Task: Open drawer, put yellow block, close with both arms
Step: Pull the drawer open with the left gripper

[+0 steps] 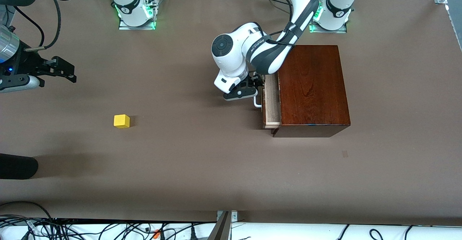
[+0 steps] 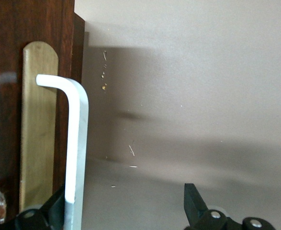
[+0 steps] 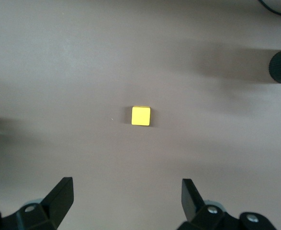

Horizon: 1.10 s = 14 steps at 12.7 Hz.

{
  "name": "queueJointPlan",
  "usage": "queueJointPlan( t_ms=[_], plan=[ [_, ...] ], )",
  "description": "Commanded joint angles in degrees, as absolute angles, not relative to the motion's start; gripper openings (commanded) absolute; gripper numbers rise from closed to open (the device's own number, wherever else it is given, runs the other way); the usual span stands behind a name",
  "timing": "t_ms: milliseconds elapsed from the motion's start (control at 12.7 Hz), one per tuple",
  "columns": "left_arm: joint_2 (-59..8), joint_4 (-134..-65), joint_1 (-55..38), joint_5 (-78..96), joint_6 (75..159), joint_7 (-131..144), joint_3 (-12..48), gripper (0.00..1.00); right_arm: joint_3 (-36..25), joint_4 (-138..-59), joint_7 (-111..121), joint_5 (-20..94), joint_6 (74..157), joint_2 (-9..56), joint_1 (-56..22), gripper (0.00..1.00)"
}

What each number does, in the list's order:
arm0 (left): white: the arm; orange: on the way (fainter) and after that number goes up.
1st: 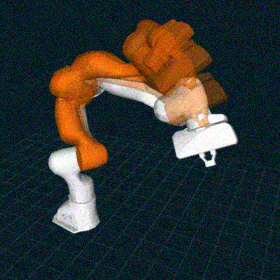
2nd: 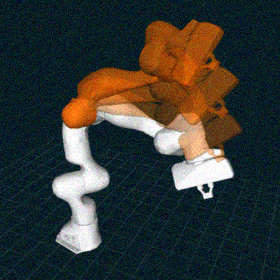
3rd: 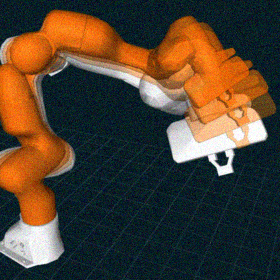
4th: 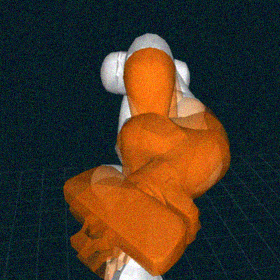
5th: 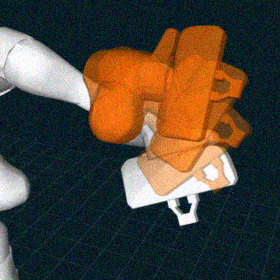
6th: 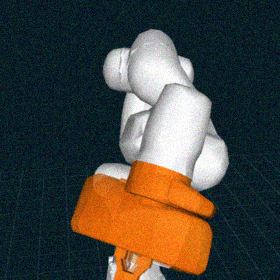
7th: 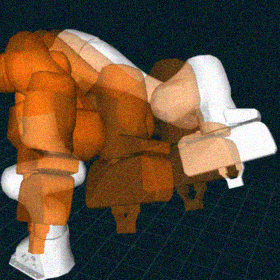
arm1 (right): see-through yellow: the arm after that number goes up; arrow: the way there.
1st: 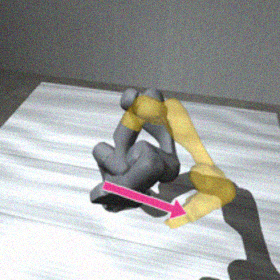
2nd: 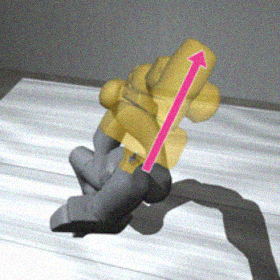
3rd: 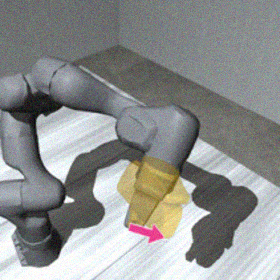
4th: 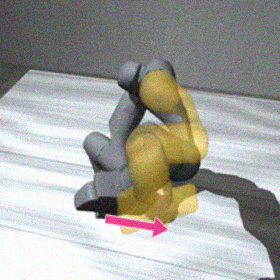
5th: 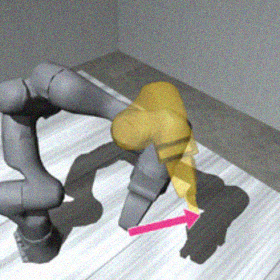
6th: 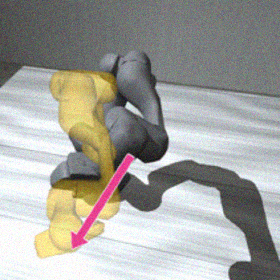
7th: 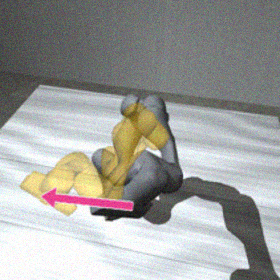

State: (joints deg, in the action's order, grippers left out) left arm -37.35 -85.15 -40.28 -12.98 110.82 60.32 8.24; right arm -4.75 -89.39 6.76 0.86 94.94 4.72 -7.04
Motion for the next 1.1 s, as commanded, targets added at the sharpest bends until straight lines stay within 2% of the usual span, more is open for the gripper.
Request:
queueJointPlan(
  t_ms=[0,315,709,945,1024],
  plan=[
    [-37.7,-84.2,-41.4,-9.1,114.3,61.7,8.2,1.00,-4.6,-88.1,6.9,1.1,94.5,5.3,-6.5,1.00],
    [-40.1,-80.4,-42.8,-7.7,114.7,61.7,8.3,1.00,-4.6,-88.0,6.9,1.1,94.5,5.3,-6.5,1.00],
    [-40.3,-80.2,-43.0,-7.6,116.4,62.5,8.3,1.00,-4.6,-88.1,7.0,1.1,94.6,5.3,-6.5,1.00],
    [-39.6,-78.9,-42.8,-7.6,115.5,61.5,8.2,1.00,-4.6,-88.1,6.8,1.1,97.9,5.8,-6.4,1.00],
    [-38.6,-78.9,-42.5,-8.5,113.9,61.3,8.2,1.00,-4.5,-88.1,6.9,1.1,99.3,8.3,-6.6,1.00]
  ],
)
